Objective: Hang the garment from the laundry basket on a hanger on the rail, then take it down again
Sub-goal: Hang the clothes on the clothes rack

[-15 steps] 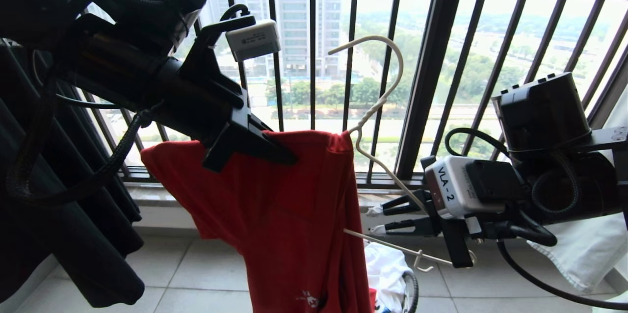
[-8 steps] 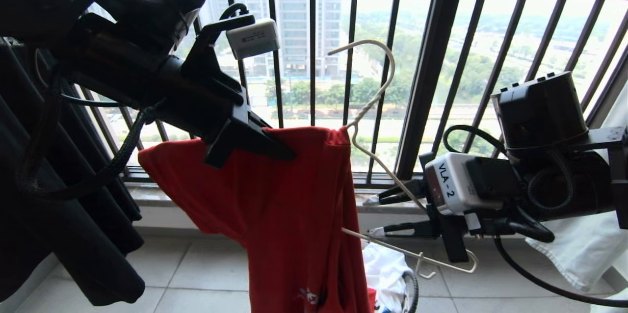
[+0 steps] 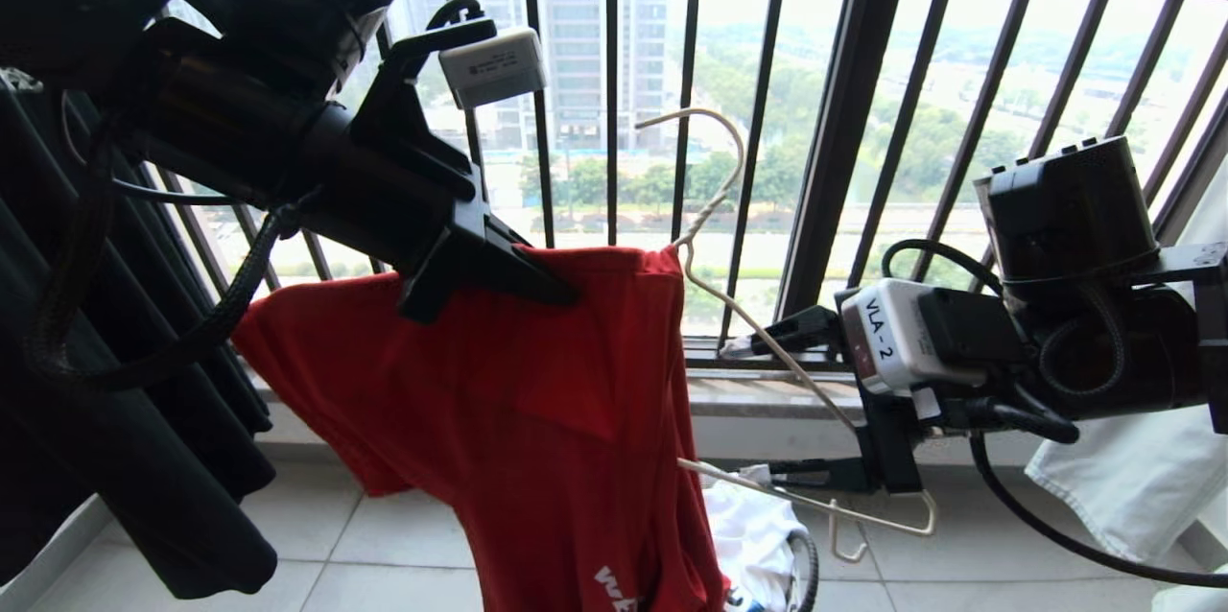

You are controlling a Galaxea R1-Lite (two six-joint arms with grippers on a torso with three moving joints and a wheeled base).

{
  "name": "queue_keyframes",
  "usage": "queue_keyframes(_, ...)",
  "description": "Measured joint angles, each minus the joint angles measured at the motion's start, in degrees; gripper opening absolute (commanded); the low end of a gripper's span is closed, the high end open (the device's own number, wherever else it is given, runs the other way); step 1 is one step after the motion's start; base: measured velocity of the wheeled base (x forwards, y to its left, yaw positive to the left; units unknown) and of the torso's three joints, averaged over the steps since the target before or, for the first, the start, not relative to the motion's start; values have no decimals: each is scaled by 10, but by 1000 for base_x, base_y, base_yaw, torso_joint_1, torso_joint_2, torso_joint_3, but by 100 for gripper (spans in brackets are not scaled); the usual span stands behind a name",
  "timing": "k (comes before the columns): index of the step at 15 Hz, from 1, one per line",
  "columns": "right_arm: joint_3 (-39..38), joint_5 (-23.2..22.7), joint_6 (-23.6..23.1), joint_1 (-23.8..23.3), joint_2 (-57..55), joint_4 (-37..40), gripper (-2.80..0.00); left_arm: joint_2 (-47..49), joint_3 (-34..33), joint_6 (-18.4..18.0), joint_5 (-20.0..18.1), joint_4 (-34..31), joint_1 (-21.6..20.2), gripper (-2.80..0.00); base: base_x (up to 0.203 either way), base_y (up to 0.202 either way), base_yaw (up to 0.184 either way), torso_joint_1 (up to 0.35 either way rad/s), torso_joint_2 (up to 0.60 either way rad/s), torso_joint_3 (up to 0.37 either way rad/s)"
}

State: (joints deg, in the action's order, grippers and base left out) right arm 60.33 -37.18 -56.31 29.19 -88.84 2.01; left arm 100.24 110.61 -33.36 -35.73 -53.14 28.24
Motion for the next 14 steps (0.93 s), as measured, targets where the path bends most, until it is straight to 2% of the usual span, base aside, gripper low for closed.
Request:
queue_keyframes(3,0,-1,4,-30,7,0,0,-2,-4,0,2,0,-5,-280,0,0,0,0,0,0)
queue_keyframes(8,4,-18,61,-67,36,-12,0,-4,-7,0,4,0,-18,-280,0,0,0,0,0,0)
queue_keyframes(12,14,-16,160,-82,66,-12,0,-10,-4,16,4,2,-40,-280,0,0,0,0,0,0)
queue_keyframes(14,14,-15,231,-95,86,-11,0,-13,-3,28,4,17,-51,-280,0,0,0,0,0,0)
